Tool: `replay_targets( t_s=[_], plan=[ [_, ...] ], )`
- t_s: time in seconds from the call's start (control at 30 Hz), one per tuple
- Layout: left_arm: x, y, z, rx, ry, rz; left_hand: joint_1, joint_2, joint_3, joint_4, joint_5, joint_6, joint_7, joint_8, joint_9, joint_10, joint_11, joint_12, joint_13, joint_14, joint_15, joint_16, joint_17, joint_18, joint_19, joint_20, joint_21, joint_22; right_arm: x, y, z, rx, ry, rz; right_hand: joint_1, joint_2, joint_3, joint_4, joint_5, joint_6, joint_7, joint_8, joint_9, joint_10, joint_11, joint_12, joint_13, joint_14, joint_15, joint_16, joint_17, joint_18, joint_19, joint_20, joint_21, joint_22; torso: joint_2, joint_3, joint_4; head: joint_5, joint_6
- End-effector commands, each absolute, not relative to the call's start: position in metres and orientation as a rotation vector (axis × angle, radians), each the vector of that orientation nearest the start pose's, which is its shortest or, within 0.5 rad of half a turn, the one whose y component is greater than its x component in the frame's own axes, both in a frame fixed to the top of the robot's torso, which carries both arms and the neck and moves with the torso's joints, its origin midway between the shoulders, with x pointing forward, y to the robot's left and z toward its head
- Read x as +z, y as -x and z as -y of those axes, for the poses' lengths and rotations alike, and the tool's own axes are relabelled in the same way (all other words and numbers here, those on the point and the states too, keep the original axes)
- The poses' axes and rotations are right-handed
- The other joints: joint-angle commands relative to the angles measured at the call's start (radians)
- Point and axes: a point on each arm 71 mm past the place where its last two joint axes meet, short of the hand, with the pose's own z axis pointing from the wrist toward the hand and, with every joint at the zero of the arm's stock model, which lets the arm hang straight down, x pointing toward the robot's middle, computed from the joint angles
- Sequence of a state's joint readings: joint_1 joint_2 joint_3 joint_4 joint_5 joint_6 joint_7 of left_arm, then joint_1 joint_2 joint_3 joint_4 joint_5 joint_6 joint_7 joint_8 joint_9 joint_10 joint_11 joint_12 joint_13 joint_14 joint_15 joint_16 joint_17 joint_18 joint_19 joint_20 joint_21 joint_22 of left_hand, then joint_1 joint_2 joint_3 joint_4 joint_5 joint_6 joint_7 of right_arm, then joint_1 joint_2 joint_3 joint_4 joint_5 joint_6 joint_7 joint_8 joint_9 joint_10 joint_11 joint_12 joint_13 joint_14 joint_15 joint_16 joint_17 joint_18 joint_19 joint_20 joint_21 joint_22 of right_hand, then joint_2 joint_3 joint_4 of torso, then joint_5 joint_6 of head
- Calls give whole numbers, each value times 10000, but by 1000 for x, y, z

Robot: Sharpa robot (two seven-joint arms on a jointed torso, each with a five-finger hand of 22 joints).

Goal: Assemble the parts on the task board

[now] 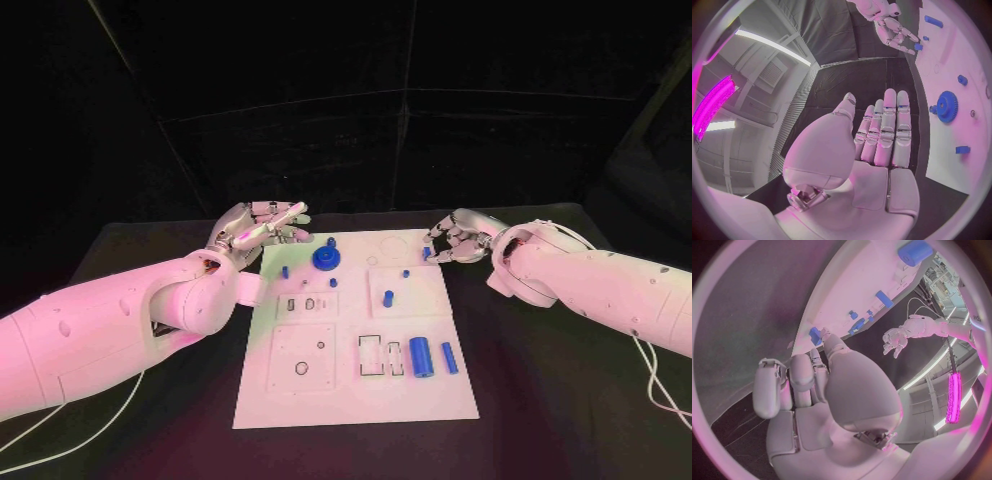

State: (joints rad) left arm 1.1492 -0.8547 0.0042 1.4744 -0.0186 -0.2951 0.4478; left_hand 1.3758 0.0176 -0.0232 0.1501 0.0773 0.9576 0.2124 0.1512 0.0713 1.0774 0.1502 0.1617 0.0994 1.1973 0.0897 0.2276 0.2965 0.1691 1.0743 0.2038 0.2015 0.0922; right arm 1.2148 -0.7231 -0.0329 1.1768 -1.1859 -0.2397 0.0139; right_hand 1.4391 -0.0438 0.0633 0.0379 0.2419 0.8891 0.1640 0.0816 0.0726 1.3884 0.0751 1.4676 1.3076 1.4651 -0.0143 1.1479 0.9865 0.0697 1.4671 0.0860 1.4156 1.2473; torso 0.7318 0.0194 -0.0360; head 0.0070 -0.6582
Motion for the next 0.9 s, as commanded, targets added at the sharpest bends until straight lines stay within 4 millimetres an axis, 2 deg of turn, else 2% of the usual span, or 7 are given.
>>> replay_targets(
  t_s=[0.03, 0.33, 0.57, 0.9],
  plan=[
    [-185, -495, -230, -15563, 11031, -13382, 105, 28, -18, -73, -25, -41, 26, -18, -9, -27, 14, -61, -1, -4, 30, -50, 17, 133, 56, -4, -62, -14, -200, -548, 243, 6485, -1091, -17512, 19, 123, -19, 2, -70, 141, -4, 90, 17, 82, 4, 48, 970, 195, 9, 51, -10, -73, 37, 11, 18, 15, -5, 7, -8, 12, -18],
    [-185, -496, -230, -15552, 11035, -13381, 105, 28, -18, -73, -25, -41, 26, -18, -9, -27, 14, -61, -1, -4, 30, -50, 17, 133, 56, -4, -62, -14, -204, -550, 240, 6430, -1131, -17600, -2, 249, 36, -7, -159, 366, -47, 213, 34, 137, -33, 78, 1013, 193, -17, 53, -16, -78, 49, -8, 35, 46, -3, 12, -2, 22, -30],
    [-185, -496, -230, -15538, 11039, -13378, 105, 28, -18, -73, -25, -41, 26, -18, -9, -27, 14, -61, -1, -4, 30, -50, 17, 133, 56, -4, -62, -14, -205, -551, 240, 6400, -1139, -17643, -1, 423, 189, -26, -566, 608, -122, 338, 33, 199, -97, 111, 1062, 193, -66, 54, -23, -83, 59, -49, 53, 77, 1, 13, -4, 17, -53],
    [-185, -496, -231, -15520, 11048, -13380, 105, 28, -18, -73, -25, -41, 26, -18, -9, -27, 14, -61, -1, -4, 30, -50, 17, 133, 56, -4, -62, -14, -206, -552, 239, 6380, -1137, -17725, -16, 527, 322, -46, -645, 882, -216, 490, 46, 256, -178, 140, 1109, 195, -126, 54, -26, -87, 68, -101, 67, 104, 0, 20, -2, 12, -80]
  ],
)
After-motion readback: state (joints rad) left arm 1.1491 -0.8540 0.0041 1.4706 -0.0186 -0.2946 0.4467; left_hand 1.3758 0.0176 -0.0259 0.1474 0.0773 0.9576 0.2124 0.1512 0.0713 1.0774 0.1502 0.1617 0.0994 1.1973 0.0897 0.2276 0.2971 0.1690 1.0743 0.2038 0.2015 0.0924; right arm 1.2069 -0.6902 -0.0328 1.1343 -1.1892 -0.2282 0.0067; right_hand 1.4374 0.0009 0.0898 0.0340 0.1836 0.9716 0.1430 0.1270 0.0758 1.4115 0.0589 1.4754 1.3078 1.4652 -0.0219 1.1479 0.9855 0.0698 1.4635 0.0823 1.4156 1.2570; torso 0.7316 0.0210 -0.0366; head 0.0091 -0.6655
